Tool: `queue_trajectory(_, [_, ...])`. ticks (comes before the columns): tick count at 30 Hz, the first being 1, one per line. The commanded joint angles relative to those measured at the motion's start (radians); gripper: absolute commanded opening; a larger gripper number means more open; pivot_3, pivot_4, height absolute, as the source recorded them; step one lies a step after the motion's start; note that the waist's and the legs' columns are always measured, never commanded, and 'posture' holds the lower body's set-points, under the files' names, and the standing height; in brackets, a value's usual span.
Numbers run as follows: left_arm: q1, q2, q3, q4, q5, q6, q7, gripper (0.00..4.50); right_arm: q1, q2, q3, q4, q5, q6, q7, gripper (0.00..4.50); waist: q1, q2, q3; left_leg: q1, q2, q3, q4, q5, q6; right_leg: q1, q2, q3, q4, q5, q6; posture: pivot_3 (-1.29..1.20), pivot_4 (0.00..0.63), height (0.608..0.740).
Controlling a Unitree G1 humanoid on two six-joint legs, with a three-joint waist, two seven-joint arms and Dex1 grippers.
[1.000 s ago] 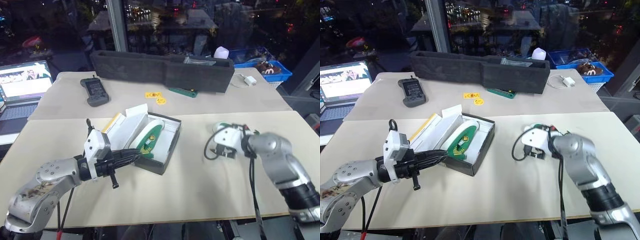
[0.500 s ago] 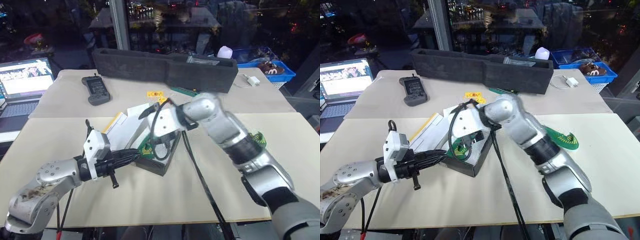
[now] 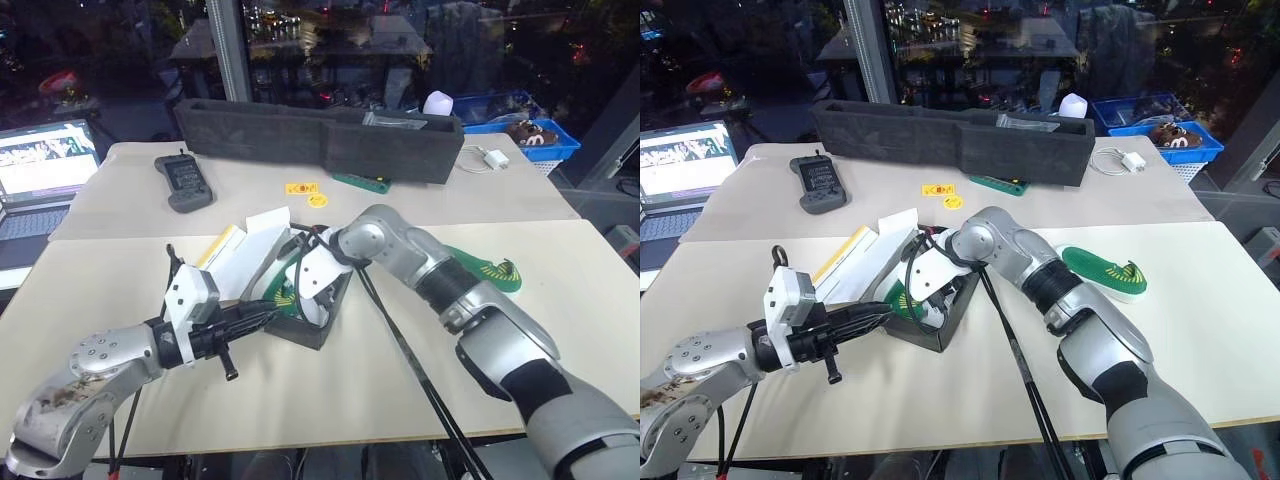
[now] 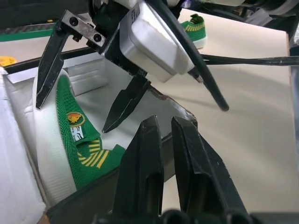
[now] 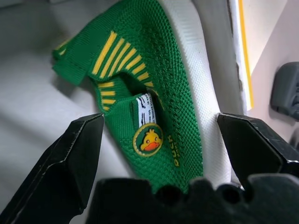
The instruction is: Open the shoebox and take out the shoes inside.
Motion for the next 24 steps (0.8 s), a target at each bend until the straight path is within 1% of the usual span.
queue_trajectory(1, [0.001, 0.001, 0.022, -0.036, -0.012, -0.009, 0.004, 0.50, 0.004, 0.020, -0.002, 0.013, -0.020, -0.011, -0.017, 4.48, -0.001, 0.000, 0.000, 0.000, 0.000, 0.000, 0.000, 0.000, 0.000, 0.000, 0.000, 0.000, 0.000, 0.000, 0.000, 0.00, 0.150, 0.735])
queue_trajectory(4, [-0.002, 0.002, 0.021, -0.033, -0.012, -0.010, 0.004, 0.50, 0.019, 0.035, -0.002, 0.010, -0.024, -0.004, -0.023, 4.48, -0.001, 0.000, 0.000, 0.002, 0.001, 0.000, -0.001, 0.000, 0.000, 0.001, 0.001, 0.001, 0.000, 0.000, -0.001, 0.00, 0.150, 0.735])
queue_trajectory(7, [-0.005, 0.004, 0.022, -0.032, -0.013, -0.009, 0.002, 0.50, 0.038, 0.048, -0.003, 0.000, -0.028, 0.008, -0.030, 3.78, -0.002, 0.000, 0.000, 0.007, 0.002, 0.001, -0.003, 0.000, -0.001, 0.005, 0.002, 0.002, 0.000, -0.001, -0.002, 0.00, 0.150, 0.735])
queue_trajectory(11, [-0.007, 0.005, 0.022, -0.030, -0.015, -0.008, 0.000, 0.50, 0.059, 0.054, -0.009, -0.025, -0.029, 0.019, -0.039, 2.40, -0.002, 0.000, 0.000, 0.010, 0.007, 0.001, -0.003, -0.001, -0.003, 0.007, 0.005, 0.002, 0.000, -0.006, -0.011, 0.00, 0.150, 0.735])
queue_trajectory(12, [-0.009, 0.005, 0.022, -0.029, -0.015, -0.008, 0.000, 0.50, 0.066, 0.057, -0.012, -0.031, -0.029, 0.022, -0.043, 2.08, -0.002, 0.000, 0.000, 0.011, 0.008, 0.001, -0.003, -0.002, -0.003, 0.007, 0.006, 0.002, 0.001, -0.006, -0.011, 0.00, 0.150, 0.735])
queue_trajectory(13, [-0.010, 0.006, 0.020, -0.029, -0.015, -0.008, 0.000, 0.50, 0.076, 0.058, -0.014, -0.038, -0.028, 0.029, -0.045, 1.65, -0.002, 0.000, 0.000, 0.011, 0.009, 0.001, -0.003, -0.002, -0.004, 0.007, 0.007, 0.002, 0.001, -0.006, -0.012, 0.00, 0.150, 0.735])
queue_trajectory(14, [-0.011, 0.006, 0.020, -0.028, -0.015, -0.007, 0.000, 0.50, 0.082, 0.059, -0.017, -0.043, -0.030, 0.034, -0.046, 1.45, -0.003, 0.000, 0.000, 0.012, 0.010, 0.002, -0.003, -0.003, -0.005, 0.007, 0.008, 0.002, 0.001, -0.006, -0.012, 0.00, 0.150, 0.735])
queue_trajectory(15, [-0.013, 0.006, 0.019, -0.027, -0.015, -0.006, 0.001, 0.50, 0.090, 0.061, -0.022, -0.047, -0.032, 0.044, -0.052, 1.04, -0.004, 0.000, 0.000, 0.012, 0.011, 0.002, -0.003, -0.003, -0.005, 0.007, 0.009, 0.002, 0.001, -0.006, -0.011, 0.00, 0.150, 0.735])
queue_trajectory(16, [-0.014, 0.006, 0.020, -0.026, -0.016, -0.006, 0.001, 0.50, 0.094, 0.062, -0.025, -0.050, -0.034, 0.051, -0.055, 0.79, -0.004, 0.000, 0.000, 0.012, 0.012, 0.002, -0.003, -0.003, -0.006, 0.007, 0.010, 0.002, 0.001, -0.006, -0.011, 0.00, 0.150, 0.735])
queue_trajectory(17, [-0.015, 0.007, 0.020, -0.026, -0.016, -0.006, 0.001, 0.50, 0.099, 0.065, -0.029, -0.052, -0.041, 0.059, -0.069, 0.38, -0.005, 0.000, -0.001, 0.013, 0.013, 0.002, -0.003, -0.004, -0.007, 0.008, 0.011, 0.002, 0.001, -0.006, -0.011, 0.00, 0.150, 0.735])
queue_trajectory(18, [-0.016, 0.008, 0.020, -0.027, -0.016, -0.006, 0.001, 0.50, 0.104, 0.068, -0.032, -0.054, -0.045, 0.069, -0.079, 0.17, -0.005, 0.000, -0.001, 0.013, 0.013, 0.002, -0.003, -0.004, -0.007, 0.008, 0.012, 0.003, 0.001, -0.006, -0.011, 0.00, 0.150, 0.735])
queue_trajectory(19, [-0.016, 0.008, 0.020, -0.027, -0.016, -0.005, 0.001, 0.50, 0.110, 0.072, -0.035, -0.058, -0.044, 0.078, -0.083, 0.08, -0.005, 0.000, -0.001, 0.013, 0.014, 0.002, -0.003, -0.004, -0.007, 0.008, 0.012, 0.003, 0.001, -0.006, -0.011, 0.00, 0.150, 0.735])
queue_trajectory(24, [-0.021, 0.011, 0.020, -0.025, -0.017, -0.004, -0.001, 0.50, 0.157, 0.099, -0.053, -0.108, -0.030, 0.133, -0.097, 0.08, -0.006, 0.000, -0.001, 0.014, 0.015, 0.002, -0.003, -0.004, -0.008, 0.008, 0.013, 0.003, 0.000, -0.006, -0.012, 0.00, 0.150, 0.735])
